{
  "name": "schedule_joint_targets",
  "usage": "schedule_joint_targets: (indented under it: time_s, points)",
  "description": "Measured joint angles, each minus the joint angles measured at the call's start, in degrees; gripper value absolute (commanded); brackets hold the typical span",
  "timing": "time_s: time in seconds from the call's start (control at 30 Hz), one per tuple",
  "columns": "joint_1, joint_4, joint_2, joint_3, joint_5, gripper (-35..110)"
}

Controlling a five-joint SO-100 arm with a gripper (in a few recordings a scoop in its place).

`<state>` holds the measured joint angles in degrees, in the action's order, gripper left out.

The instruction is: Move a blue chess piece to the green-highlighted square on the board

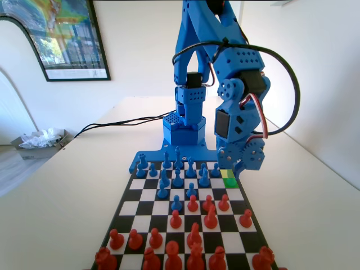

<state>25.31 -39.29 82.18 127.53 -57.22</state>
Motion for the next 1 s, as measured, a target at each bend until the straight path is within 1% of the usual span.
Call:
schedule_joint_targets:
  time_s: [0.13, 0.27, 0.3, 0.33, 0.47, 0.57, 0.67, 0.77, 0.83, 1.0]
  points:
    - [0.0, -0.35, 0.0, 0.0, 0.0, 13]
    - [-0.09, -4.31, 2.11, -0.35, 0.0, 14]
    - [-0.09, -5.62, 3.16, -1.05, 0.0, 13]
    - [-0.09, -6.77, 4.04, -1.67, 0.0, 8]
    - [-0.88, -14.41, 8.26, -5.36, -0.18, 2]
    - [-2.29, -21.36, 11.25, -9.84, -1.23, 1]
    - [-3.96, -29.53, 15.56, -14.94, -4.31, 1]
    - [-4.92, -34.37, 19.34, -17.84, -7.56, 1]
    - [-6.77, -38.94, 23.2, -20.39, -11.34, 1]
    - [-11.07, -46.41, 30.67, -24.61, -19.34, 1]
